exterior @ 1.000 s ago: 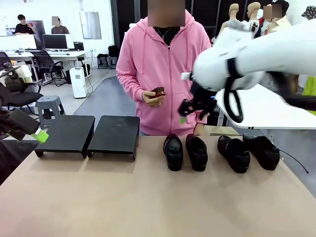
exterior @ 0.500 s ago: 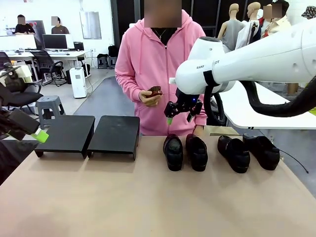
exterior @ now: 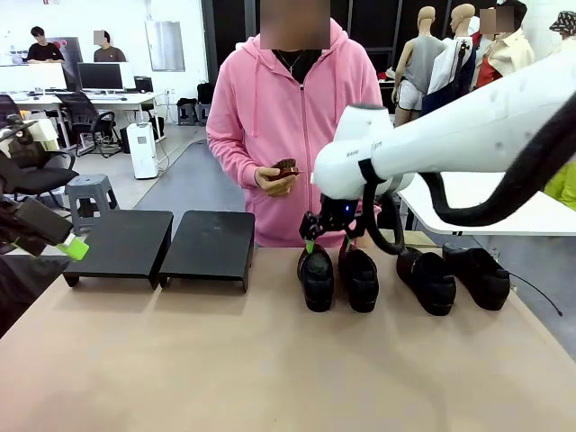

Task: Organize the shoes by placing them on the stand.
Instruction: Pick up one Shoe and place it in the middle of the table.

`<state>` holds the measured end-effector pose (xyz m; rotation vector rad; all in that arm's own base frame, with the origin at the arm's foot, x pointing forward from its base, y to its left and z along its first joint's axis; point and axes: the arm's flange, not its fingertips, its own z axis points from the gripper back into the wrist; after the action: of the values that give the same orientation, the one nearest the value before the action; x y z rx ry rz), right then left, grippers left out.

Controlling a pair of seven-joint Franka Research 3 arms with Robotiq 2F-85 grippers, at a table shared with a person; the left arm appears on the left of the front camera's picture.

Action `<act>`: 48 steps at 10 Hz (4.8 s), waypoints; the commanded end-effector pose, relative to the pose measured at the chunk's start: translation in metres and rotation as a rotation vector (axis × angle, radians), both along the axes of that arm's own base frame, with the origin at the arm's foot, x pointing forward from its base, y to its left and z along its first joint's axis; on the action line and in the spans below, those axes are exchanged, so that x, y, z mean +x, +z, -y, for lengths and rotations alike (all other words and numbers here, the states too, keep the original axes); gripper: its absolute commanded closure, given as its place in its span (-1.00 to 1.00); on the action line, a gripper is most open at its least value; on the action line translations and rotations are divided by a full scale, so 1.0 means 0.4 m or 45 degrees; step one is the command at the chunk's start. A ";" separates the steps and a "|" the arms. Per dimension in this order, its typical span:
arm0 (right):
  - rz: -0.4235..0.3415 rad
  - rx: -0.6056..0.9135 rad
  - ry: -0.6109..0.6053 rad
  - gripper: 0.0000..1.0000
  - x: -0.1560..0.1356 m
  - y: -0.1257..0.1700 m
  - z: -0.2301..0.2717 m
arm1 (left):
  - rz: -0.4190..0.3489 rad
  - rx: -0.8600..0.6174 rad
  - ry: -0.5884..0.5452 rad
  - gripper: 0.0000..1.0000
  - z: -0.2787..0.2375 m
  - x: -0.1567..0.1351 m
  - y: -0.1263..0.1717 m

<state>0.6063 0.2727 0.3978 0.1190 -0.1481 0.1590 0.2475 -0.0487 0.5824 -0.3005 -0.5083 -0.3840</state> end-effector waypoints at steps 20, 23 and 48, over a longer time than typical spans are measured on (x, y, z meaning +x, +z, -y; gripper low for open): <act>-0.279 -0.024 -0.157 1.00 0.070 -0.121 -0.026 | 0.008 -0.025 -0.005 -1.00 0.001 0.001 -0.003; -0.265 -0.012 -0.099 1.00 0.055 -0.083 -0.015 | 0.008 -0.025 -0.005 -1.00 0.001 0.001 -0.003; -0.002 0.242 -0.099 1.00 -0.674 -0.084 -0.533 | 0.008 -0.025 -0.005 -1.00 0.001 0.001 -0.003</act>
<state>0.3389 0.4648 0.3603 0.3269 -0.1373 0.1029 0.2476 -0.0486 0.5824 -0.3006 -0.5083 -0.3838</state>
